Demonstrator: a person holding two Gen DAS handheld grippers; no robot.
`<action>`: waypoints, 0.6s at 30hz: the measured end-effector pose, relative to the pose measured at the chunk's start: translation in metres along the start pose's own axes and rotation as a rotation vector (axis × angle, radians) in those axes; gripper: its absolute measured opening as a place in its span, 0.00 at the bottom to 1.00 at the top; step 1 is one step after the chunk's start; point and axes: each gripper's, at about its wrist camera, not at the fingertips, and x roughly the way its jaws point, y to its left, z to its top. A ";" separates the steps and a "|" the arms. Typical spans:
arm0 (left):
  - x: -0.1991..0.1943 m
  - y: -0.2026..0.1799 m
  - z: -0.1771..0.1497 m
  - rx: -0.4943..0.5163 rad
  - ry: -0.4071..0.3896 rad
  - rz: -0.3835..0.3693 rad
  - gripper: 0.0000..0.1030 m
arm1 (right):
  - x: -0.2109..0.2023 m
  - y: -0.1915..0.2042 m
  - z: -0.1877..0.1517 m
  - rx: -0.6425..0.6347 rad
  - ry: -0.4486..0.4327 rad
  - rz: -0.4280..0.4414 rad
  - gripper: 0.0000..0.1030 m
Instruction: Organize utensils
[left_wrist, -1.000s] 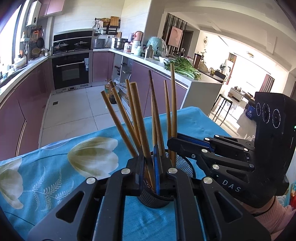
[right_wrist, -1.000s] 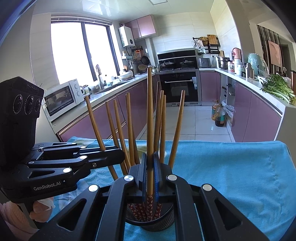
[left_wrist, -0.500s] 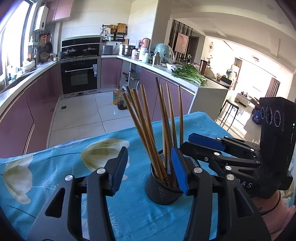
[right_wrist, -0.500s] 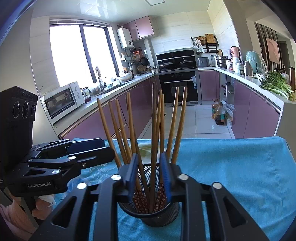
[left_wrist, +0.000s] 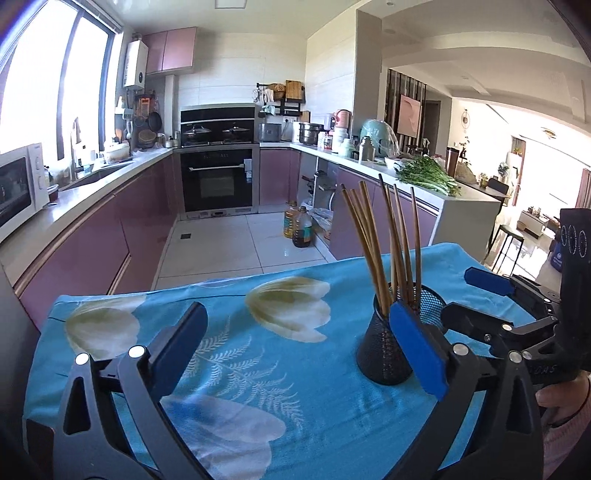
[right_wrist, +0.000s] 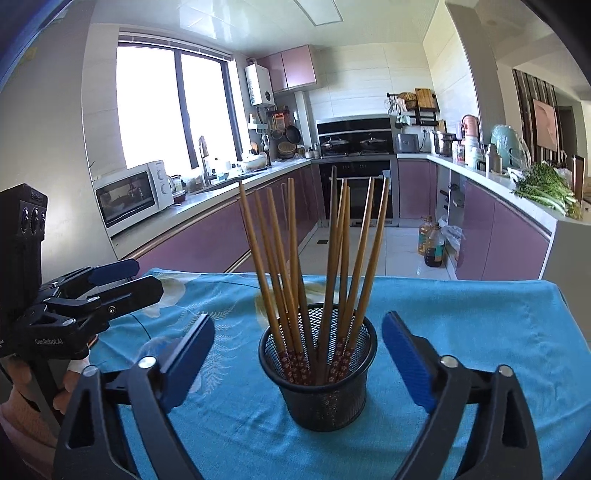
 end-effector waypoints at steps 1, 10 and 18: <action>-0.006 0.003 -0.003 -0.001 -0.012 0.014 0.94 | -0.002 0.003 0.000 -0.009 -0.010 -0.003 0.93; -0.041 0.017 -0.019 -0.055 -0.098 0.118 0.94 | -0.018 0.026 -0.006 -0.048 -0.109 -0.062 0.93; -0.063 0.021 -0.023 -0.061 -0.172 0.195 0.94 | -0.029 0.040 -0.012 -0.060 -0.183 -0.126 0.93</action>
